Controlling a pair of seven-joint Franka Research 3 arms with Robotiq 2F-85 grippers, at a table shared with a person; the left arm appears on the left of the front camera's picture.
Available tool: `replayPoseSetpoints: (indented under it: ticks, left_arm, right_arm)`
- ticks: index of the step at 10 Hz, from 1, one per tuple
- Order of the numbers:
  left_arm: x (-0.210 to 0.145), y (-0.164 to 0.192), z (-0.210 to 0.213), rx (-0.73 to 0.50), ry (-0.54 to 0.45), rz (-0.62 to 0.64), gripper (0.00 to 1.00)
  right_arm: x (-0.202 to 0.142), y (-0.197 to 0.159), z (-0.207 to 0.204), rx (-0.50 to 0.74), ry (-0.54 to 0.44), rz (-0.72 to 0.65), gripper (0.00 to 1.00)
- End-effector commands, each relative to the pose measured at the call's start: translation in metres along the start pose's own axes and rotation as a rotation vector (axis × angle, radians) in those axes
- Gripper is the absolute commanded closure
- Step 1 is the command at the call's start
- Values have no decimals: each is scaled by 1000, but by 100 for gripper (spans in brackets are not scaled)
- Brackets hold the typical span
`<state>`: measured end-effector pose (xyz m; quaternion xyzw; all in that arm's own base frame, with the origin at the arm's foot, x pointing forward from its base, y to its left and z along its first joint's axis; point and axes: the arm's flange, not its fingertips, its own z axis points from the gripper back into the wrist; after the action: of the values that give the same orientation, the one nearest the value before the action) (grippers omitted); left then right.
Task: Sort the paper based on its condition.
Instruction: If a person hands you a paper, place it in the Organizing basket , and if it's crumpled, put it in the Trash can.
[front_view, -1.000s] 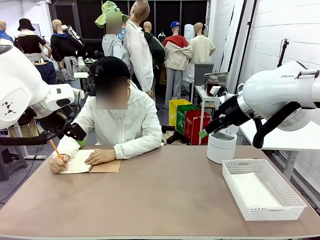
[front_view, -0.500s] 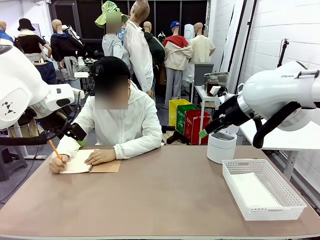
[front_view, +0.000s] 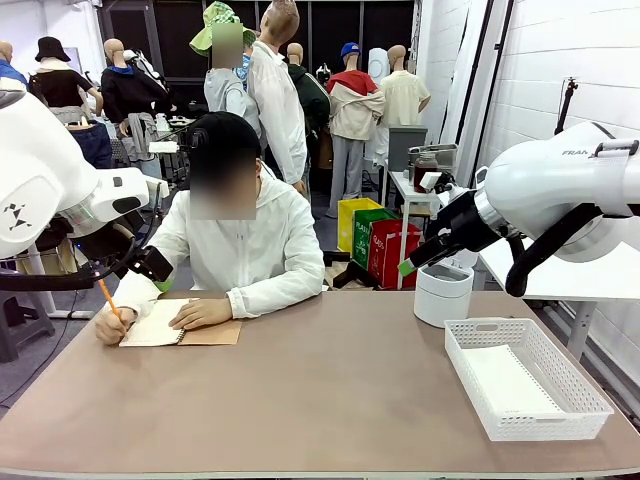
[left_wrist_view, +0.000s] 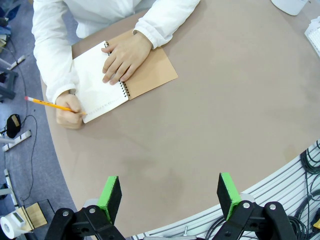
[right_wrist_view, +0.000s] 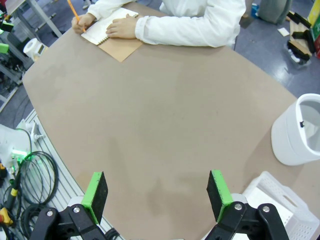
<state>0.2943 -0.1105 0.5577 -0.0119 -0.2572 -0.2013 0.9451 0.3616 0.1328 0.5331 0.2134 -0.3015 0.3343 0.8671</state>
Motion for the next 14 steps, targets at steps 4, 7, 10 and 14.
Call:
replayPoseSetpoints:
  ticks: [4, 7, 10, 14]
  left_arm:
    - [0, 0, 0, -2, -1, 0, 0]
    - [0, 0, 0, -2, -1, 0, 0]
    - [0, 0, 0, -2, -1, 0, 0]
    - [0, 0, 0, -2, -1, 0, 0]
  right_arm:
    - [1, 0, 0, 7, -3, -5, 0]
    - [1, 0, 0, 7, -3, -5, 0]
    - [1, 0, 0, 7, -3, -5, 0]
    - [1, 0, 0, 7, -3, -5, 0]
